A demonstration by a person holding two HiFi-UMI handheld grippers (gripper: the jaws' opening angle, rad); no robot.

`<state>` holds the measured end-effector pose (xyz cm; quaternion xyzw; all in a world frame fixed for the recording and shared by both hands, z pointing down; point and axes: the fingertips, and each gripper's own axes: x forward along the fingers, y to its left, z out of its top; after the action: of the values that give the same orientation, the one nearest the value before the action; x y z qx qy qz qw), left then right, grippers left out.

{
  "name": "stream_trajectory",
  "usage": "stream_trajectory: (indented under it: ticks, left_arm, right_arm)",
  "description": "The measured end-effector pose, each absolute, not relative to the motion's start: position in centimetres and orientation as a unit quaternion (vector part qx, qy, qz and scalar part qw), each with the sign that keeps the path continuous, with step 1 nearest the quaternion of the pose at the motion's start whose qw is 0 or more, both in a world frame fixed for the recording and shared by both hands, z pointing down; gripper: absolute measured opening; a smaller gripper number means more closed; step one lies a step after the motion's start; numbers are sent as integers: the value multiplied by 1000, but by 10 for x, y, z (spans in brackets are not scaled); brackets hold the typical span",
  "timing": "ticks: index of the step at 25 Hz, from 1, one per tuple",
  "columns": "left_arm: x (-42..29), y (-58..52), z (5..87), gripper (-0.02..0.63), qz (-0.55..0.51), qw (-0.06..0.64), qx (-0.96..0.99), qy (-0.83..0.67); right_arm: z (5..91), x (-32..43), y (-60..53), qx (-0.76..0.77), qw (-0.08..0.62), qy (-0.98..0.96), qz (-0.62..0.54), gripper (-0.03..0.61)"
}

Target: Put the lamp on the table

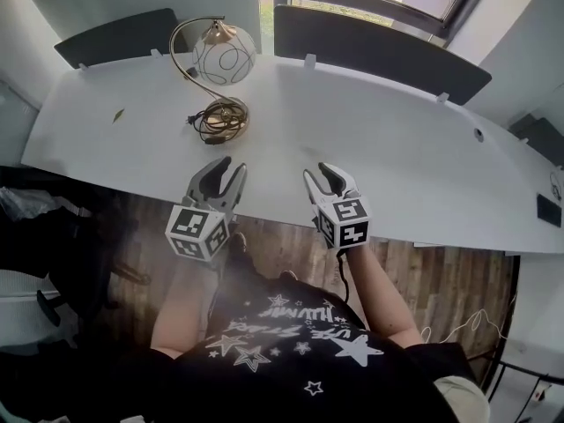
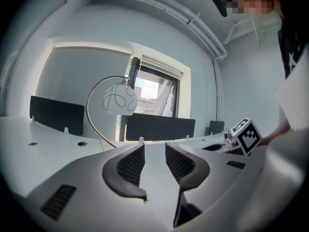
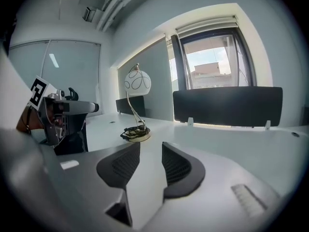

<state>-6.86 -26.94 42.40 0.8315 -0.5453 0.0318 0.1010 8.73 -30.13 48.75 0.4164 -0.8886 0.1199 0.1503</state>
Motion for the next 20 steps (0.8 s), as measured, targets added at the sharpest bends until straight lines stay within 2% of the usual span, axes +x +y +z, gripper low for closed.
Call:
stream_trajectory:
  ticks: [5, 13, 16, 20]
  left_arm:
    - [-40, -245, 424, 135, 28, 105, 832, -544]
    - [-23, -230, 425, 103, 47, 101, 839, -533]
    - [-22, -229, 423, 100, 44, 102, 841, -530]
    - [-19, -217, 424, 100, 41, 107, 847, -520]
  right_arm:
    - [482, 117, -286, 414, 140, -892, 116, 108]
    - [476, 139, -287, 433, 106, -886, 125, 4]
    - [465, 141, -283, 436, 73, -890, 111, 2]
    - [459, 141, -271, 443, 72, -887, 107, 2]
